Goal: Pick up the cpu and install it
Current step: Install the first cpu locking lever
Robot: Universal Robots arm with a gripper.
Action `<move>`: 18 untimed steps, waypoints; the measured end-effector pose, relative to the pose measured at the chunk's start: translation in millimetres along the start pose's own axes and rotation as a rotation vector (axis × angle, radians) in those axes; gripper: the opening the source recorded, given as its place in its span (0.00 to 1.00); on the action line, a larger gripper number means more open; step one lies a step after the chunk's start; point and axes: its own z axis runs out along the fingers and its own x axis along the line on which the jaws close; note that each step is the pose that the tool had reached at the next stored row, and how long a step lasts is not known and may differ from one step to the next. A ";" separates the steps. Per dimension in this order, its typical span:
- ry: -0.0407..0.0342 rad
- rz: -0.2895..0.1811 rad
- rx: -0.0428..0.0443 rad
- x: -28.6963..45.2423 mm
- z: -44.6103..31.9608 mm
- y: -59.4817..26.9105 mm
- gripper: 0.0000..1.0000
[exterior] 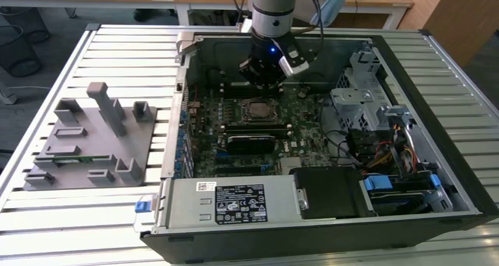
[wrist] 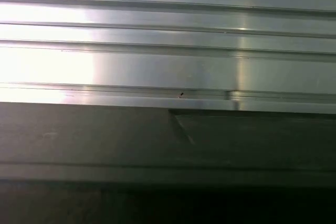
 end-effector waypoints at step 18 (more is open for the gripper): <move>0.0000 0.000 0.0009 -0.6 4.3 0.0 0.11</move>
